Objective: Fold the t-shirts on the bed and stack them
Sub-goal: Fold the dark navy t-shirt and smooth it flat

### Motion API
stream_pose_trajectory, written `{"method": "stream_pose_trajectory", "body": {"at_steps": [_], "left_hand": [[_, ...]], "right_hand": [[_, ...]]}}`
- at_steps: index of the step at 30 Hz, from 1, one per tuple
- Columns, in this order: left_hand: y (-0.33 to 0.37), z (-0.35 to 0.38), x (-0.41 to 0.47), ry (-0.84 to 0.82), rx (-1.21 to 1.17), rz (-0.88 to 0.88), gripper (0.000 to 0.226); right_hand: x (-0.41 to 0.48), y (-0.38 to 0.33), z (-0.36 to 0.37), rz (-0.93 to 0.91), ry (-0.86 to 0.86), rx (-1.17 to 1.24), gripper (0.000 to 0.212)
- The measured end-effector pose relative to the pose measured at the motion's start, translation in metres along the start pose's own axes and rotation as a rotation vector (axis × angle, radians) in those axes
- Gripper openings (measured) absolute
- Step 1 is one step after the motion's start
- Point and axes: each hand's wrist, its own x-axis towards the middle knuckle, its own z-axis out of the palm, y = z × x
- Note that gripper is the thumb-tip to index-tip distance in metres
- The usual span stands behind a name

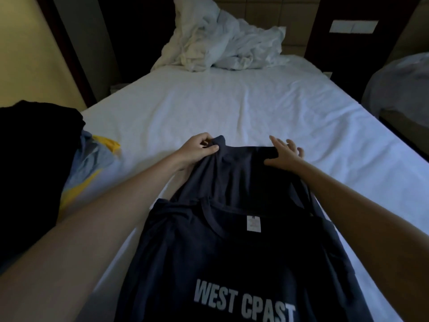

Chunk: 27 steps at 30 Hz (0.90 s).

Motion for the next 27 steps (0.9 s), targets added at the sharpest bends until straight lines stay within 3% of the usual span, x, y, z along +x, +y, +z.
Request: {"method": "stream_pose_trajectory", "body": {"at_steps": [3, 6, 8, 11, 13, 17, 19, 21, 24, 27], "left_hand": [[-0.001, -0.003, 0.004, -0.027, 0.001, 0.035, 0.020], [0.000, -0.010, 0.004, -0.141, 0.048, 0.052, 0.012], [0.004, -0.018, 0.005, -0.196, 0.038, 0.039, 0.007], [0.012, -0.031, 0.008, -0.170, 0.061, 0.033, 0.024], [0.016, -0.037, 0.011, -0.130, 0.039, 0.047, 0.029], [0.031, -0.045, 0.004, -0.142, -0.203, 0.028, 0.012], [0.039, -0.047, 0.001, -0.133, -0.339, 0.042, 0.033], [0.048, -0.048, -0.003, -0.215, -0.350, 0.053, 0.038], [0.062, -0.045, -0.008, -0.426, 0.101, 0.030, 0.017], [0.069, -0.050, -0.009, -0.575, 0.634, -0.063, 0.027]], "right_hand": [[0.014, 0.006, -0.006, -0.014, -0.047, 0.012, 0.059], [0.012, 0.009, -0.012, -0.059, 0.028, -0.003, 0.028], [0.009, 0.012, -0.015, -0.095, 0.139, 0.037, 0.020], [0.004, 0.015, -0.022, -0.077, 0.284, 0.217, 0.021], [0.005, 0.016, -0.026, -0.045, 0.288, 0.358, 0.022], [-0.004, 0.016, -0.038, -0.046, 0.299, 0.501, 0.027], [-0.012, 0.015, -0.045, -0.062, 0.315, 0.547, 0.028], [-0.019, 0.011, -0.052, -0.109, 0.298, 0.592, 0.024], [-0.030, 0.006, -0.065, -0.156, 0.267, 0.643, 0.021], [-0.038, 0.009, -0.081, -0.188, 0.235, 0.562, 0.023]]}}
